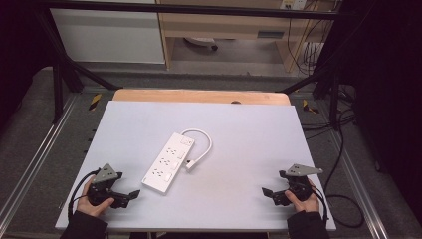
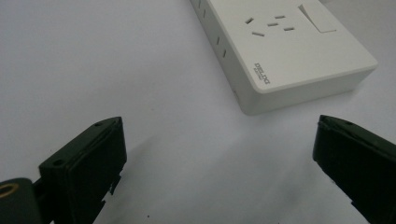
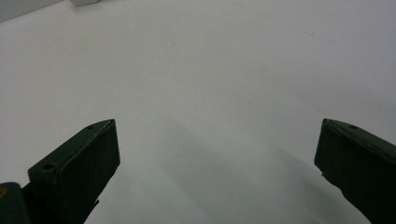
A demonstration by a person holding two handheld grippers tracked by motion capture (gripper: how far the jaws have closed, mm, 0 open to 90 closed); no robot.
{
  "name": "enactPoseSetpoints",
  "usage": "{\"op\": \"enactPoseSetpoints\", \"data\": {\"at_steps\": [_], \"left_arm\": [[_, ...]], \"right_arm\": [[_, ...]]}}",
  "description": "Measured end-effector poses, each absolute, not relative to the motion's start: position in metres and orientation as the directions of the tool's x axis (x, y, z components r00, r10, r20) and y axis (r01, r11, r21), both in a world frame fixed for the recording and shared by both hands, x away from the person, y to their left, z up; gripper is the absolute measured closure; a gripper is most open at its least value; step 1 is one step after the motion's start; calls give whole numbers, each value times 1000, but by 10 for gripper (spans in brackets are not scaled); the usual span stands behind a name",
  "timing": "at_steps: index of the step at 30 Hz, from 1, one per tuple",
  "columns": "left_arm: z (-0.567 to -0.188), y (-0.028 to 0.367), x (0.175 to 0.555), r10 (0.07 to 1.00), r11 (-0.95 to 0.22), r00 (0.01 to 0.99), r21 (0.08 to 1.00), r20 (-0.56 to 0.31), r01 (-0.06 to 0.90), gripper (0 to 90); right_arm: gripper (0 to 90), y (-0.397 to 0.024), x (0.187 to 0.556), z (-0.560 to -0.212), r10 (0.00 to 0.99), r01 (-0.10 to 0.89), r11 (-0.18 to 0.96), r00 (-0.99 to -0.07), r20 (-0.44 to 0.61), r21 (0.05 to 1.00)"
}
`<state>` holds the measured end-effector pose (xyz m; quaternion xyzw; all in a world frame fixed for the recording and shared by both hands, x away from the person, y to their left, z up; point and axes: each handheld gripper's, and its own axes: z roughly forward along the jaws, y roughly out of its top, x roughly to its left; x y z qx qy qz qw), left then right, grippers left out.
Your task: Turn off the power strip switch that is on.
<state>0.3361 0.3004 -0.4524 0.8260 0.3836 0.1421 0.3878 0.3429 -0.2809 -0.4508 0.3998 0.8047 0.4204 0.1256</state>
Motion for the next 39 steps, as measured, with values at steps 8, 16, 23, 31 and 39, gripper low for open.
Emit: {"op": "enactPoseSetpoints", "data": {"at_steps": [8, 16, 23, 31, 39], "left_arm": [[-451, 300, 335, 746, -404, 664, 751, -60, 522, 26], [-449, 299, 335, 746, -407, 664, 754, -52, 516, 30], [-447, 296, 335, 747, -412, 663, 753, -44, 514, 34], [-445, 292, 336, 747, -418, 664, 750, -38, 513, 38], [-439, 287, 336, 751, -418, 660, 750, -33, 513, 38]], "right_arm": [[7, -281, 342, -451, 752, 540, 327, -646, 133, 775], [7, -280, 342, -451, 751, 540, 332, -648, 130, 774], [7, -280, 342, -451, 751, 540, 333, -647, 128, 773], [7, -280, 342, -451, 751, 539, 333, -648, 128, 773], [7, -280, 343, -451, 750, 537, 339, -650, 123, 772]]}}
